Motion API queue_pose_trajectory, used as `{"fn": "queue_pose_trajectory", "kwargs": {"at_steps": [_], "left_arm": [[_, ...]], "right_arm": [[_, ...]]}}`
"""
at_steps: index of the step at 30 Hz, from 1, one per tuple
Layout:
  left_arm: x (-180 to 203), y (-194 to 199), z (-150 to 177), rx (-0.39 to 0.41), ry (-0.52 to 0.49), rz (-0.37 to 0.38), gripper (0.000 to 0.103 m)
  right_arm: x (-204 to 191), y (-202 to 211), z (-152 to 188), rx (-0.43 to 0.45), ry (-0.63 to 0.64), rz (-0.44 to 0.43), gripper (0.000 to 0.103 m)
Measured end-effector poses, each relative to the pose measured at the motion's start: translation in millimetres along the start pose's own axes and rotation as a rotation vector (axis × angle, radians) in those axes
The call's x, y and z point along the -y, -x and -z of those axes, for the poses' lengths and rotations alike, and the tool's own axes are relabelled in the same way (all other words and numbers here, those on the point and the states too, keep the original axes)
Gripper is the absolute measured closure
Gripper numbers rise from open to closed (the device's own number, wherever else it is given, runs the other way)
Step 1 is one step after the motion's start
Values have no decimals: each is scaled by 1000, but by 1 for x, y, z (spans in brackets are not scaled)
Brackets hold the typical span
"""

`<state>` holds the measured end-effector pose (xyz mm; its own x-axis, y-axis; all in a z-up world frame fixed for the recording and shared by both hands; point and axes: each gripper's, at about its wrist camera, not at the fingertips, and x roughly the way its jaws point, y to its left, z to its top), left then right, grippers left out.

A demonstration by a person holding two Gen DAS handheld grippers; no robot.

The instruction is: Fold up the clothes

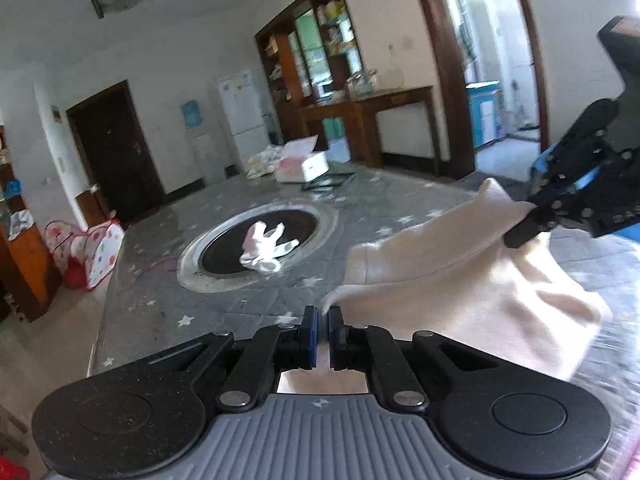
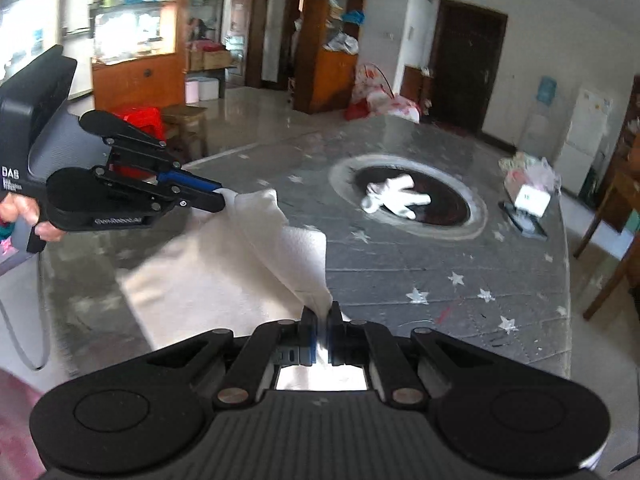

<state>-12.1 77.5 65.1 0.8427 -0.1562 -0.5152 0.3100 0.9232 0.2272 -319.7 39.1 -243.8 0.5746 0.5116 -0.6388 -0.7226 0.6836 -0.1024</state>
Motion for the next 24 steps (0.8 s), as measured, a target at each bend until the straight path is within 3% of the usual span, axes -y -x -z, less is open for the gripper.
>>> {"fn": "queue_pose_trajectory", "kwargs": {"at_steps": [8, 9, 12, 18, 24], "left_arm": [[-7, -80, 12, -124, 24, -40, 91], [-8, -83, 14, -128, 28, -46, 88], [-12, -86, 18, -127, 48, -61, 80], [-21, -63, 14, -73, 110, -98, 74], [-12, -41, 9, -46, 167, -6, 74]], "right_arm": [[30, -80, 22, -64, -128, 42, 96], [32, -86, 26, -66, -146, 48, 92], [38, -90, 33, -55, -183, 90, 85], [43, -63, 28, 37, -231, 138, 85], [26, -77, 16, 26, -215, 19, 85]]}}
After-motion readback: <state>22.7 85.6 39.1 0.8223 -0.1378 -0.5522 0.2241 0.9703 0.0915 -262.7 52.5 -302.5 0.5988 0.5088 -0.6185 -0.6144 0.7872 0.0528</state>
